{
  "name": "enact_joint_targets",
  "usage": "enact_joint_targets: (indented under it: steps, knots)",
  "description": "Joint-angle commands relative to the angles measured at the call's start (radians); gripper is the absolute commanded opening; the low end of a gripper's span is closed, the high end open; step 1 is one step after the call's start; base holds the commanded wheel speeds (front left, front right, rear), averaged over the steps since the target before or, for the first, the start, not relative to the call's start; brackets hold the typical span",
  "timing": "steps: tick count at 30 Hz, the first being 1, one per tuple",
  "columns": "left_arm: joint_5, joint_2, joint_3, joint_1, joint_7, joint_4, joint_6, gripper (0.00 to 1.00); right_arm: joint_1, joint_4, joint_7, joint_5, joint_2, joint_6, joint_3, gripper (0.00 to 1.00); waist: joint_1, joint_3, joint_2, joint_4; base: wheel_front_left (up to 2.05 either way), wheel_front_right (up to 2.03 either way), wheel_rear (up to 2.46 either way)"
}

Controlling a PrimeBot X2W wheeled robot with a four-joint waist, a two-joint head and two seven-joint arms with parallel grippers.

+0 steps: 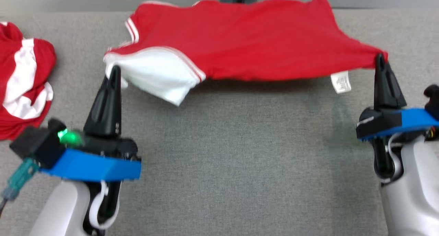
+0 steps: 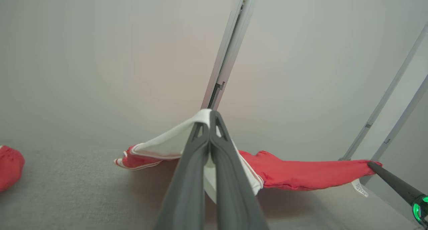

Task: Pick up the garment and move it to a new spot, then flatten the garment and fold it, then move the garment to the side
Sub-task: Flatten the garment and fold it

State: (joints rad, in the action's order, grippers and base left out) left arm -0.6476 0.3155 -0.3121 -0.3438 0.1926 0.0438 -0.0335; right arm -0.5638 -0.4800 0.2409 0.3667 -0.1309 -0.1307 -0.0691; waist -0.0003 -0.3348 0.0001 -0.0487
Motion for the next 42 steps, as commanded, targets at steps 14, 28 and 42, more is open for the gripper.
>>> enact_joint_targets:
  steps: [14,28,42]
  knots:
    - [0.020,0.093,0.013,0.422,-0.072,0.367,0.156,0.00,0.563,0.559,-0.233,0.015,0.078,0.000,-0.089,0.00,0.0003,0.156,-0.0001,-0.010,0.00,0.00,0.00]
    - [-0.071,0.052,-0.060,0.375,-0.127,0.076,0.077,0.00,0.503,0.261,-0.296,-0.006,0.080,0.000,-0.098,0.00,0.0003,0.146,-0.0001,-0.005,0.00,0.00,0.00]
    - [-0.022,-0.040,-0.087,-0.011,-0.078,-0.237,0.005,0.00,0.247,0.069,-0.232,-0.002,0.080,0.000,-0.117,0.00,0.0003,0.093,-0.0001,-0.009,0.00,0.00,0.00]
